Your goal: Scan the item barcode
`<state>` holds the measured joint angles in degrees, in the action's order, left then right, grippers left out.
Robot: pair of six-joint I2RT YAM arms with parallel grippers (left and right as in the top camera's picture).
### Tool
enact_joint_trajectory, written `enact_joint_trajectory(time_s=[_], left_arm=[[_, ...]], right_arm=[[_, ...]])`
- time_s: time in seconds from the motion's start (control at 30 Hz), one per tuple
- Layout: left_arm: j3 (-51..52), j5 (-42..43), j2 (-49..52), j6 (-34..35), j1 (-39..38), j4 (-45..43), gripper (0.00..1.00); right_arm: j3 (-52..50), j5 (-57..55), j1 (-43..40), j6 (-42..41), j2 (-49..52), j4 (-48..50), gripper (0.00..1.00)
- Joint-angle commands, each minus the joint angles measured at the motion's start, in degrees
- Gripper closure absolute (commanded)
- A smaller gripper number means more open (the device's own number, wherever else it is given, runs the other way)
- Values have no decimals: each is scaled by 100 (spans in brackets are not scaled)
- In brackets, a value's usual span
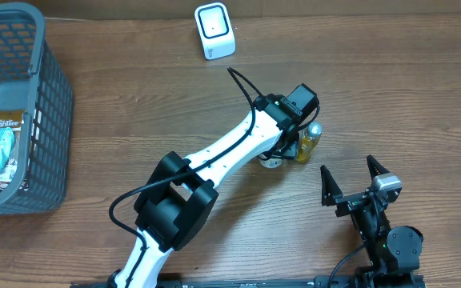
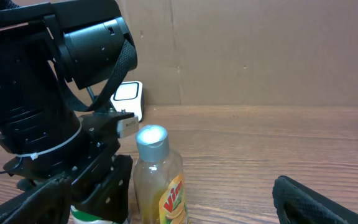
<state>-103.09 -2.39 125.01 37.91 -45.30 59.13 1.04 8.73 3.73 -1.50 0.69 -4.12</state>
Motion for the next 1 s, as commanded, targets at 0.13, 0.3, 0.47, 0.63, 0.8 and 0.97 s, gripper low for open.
enact_joint_trajectory(time_s=[0.13, 0.3, 0.47, 0.63, 0.8, 0.97], left_arm=[[-111, 380, -136, -444, 120, 63, 19], [-166, 391, -608, -800, 175, 83, 9], [-166, 398, -1075, -927, 304, 179, 0], [-166, 940, -1257, -1432, 503, 323, 3], [-155, 1910, -1215, -2203, 791, 514, 30], [28, 2197, -1202, -2339, 1067, 570, 37]], right_arm=[[-57, -9, -44, -2, -31, 22, 0], [-57, -9, -44, -2, -28, 22, 0], [-57, -9, -44, -2, -31, 20, 0], [-57, -9, -44, -2, -28, 22, 0], [-57, -9, -44, -2, -31, 22, 0], [-57, -7, -44, -2, -28, 22, 0]])
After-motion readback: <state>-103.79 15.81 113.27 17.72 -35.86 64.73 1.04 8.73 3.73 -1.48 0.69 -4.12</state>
